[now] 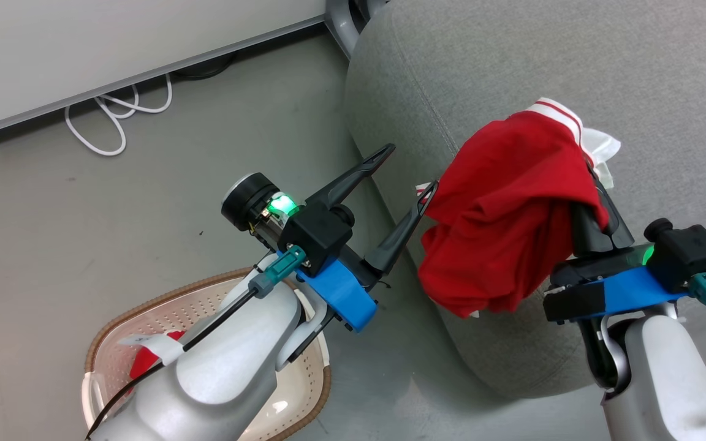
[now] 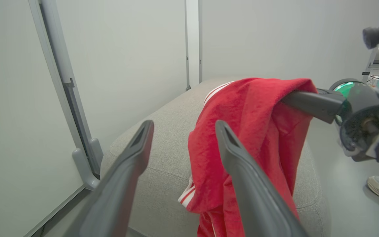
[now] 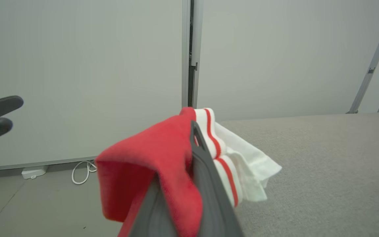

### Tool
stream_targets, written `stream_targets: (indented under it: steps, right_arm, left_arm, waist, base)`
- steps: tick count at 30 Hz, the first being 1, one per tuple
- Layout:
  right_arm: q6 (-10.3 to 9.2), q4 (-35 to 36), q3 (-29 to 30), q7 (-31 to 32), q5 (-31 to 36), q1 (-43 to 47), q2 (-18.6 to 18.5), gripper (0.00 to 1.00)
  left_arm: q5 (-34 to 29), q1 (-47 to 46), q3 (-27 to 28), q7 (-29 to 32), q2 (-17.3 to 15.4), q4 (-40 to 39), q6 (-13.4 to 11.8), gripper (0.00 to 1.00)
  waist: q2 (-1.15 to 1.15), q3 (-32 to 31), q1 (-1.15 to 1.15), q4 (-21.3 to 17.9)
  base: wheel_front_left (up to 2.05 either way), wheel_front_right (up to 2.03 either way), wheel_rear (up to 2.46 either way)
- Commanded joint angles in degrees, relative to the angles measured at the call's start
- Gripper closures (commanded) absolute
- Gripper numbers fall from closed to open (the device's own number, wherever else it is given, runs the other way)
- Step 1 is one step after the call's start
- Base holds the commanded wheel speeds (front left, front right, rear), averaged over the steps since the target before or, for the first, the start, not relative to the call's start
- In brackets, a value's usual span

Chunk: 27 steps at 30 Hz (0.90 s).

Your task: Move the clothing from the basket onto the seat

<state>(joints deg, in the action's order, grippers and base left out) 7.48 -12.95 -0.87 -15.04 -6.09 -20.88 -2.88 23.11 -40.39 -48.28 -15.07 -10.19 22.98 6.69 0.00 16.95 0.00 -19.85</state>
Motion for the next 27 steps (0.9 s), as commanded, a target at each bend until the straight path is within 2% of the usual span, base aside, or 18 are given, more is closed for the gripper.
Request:
stream_targets:
  steps: [1,9,16,21,27]
  right_arm:
    - [0.03,0.57,0.43,-0.23,0.0,0.34,-0.01,1.0]
    - [0.03,2.41,2.77,-0.23,0.99,-4.74,-0.02,1.0]
    - [0.03,4.9,7.68,-0.22,2.05,-15.36,-0.15,1.0]
    - [0.03,6.51,13.1,-0.22,2.26,-24.22,-2.58,1.0]
    - [0.03,6.19,20.25,-0.21,1.7,-34.49,-8.11,1.0]
  left_arm:
    - [-0.06,-0.91,0.0,-0.16,-0.12,0.17,0.39,0.0]
    - [-0.51,-2.28,-0.07,0.1,-0.76,-0.31,-0.01,0.0]
    - [-1.33,-4.55,-0.26,1.38,-2.14,-1.83,-0.2,0.0]
    - [-2.16,-6.99,-0.46,2.91,-3.27,-3.67,-0.16,0.0]
    - [-3.7,-10.13,-1.09,4.62,-4.48,-5.95,-0.14,0.0]
  waist:
    - [0.0,0.08,0.0,-0.11]
    - [0.0,2.43,0.0,0.66]
    - [0.0,8.21,0.0,1.78]
    - [0.0,14.01,0.0,2.85]
    - [0.0,20.94,0.0,3.93]
  base:
    - [0.0,0.0,0.0]
    - [0.0,0.0,0.0]
    - [0.0,0.0,0.0]
    - [0.0,0.0,0.0]
    - [0.0,0.0,0.0]
